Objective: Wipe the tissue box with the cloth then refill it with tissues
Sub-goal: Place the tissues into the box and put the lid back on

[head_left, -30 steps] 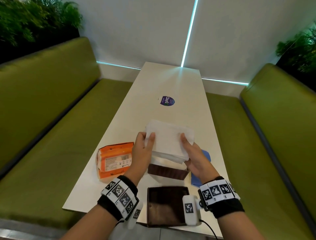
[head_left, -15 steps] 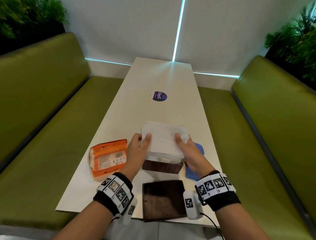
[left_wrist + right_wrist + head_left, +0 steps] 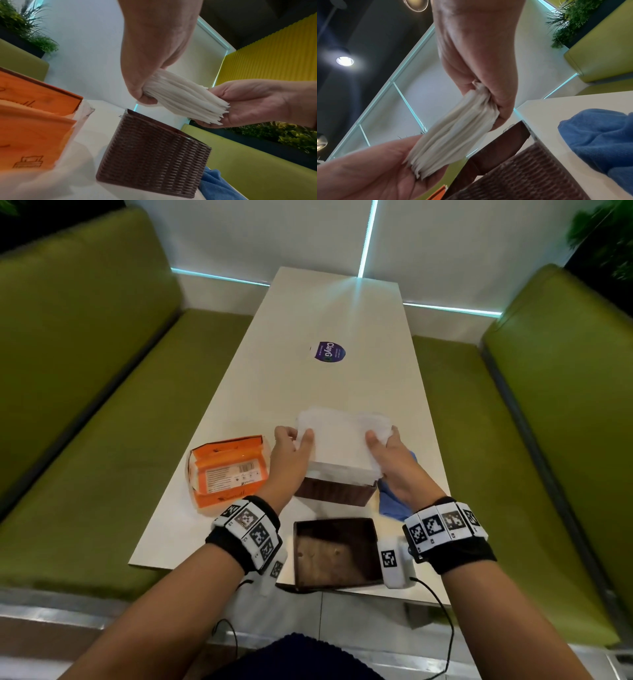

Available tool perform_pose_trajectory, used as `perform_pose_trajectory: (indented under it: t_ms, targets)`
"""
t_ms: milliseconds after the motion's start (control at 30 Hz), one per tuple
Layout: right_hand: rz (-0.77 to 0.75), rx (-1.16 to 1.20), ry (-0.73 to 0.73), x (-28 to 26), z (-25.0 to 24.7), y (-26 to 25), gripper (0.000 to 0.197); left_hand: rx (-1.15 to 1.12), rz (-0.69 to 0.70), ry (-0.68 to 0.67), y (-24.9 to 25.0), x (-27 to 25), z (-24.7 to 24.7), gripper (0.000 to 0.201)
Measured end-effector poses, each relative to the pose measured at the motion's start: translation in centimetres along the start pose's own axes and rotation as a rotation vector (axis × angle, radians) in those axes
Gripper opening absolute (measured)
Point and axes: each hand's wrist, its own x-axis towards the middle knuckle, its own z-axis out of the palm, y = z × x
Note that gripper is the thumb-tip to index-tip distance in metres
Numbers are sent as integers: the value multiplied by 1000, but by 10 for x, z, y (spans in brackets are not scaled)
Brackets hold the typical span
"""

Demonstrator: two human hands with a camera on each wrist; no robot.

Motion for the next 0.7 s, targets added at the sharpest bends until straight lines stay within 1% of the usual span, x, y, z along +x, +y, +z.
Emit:
perform_pose_trajectory:
  t_ms: [33,100,133,200,233,300,433,533,700]
  targets:
    - [-9,-7,1,1,0,0,30,-34,11,-19,0,-1,0,38]
    - [-22,-102,51,7,1,3,34,-49,35,-73,-2,-1,-1,40]
    - [-37,-197,87,9,2,3,38,-5,33,-100,-3,-1,0,38]
    - [-64,-414,130,15,2,4,43,164,15,-151,-7,2,2,31]
    - [-74,-511,133,16,4,5,40,236,16,-169,-10,5,4,26]
    - [-84,-647,122,18,8,7,33,328,35,-180,-14,8,6,25]
    - [-95,-817,119,25,17,13,30,479,36,-220,-15,14,12,33]
    - [-102,-947,125,29,22,17,28,597,26,-297,-10,16,17,39]
    - [-99,-1123,130,35,33,27,27,790,54,-410,-2,18,23,41]
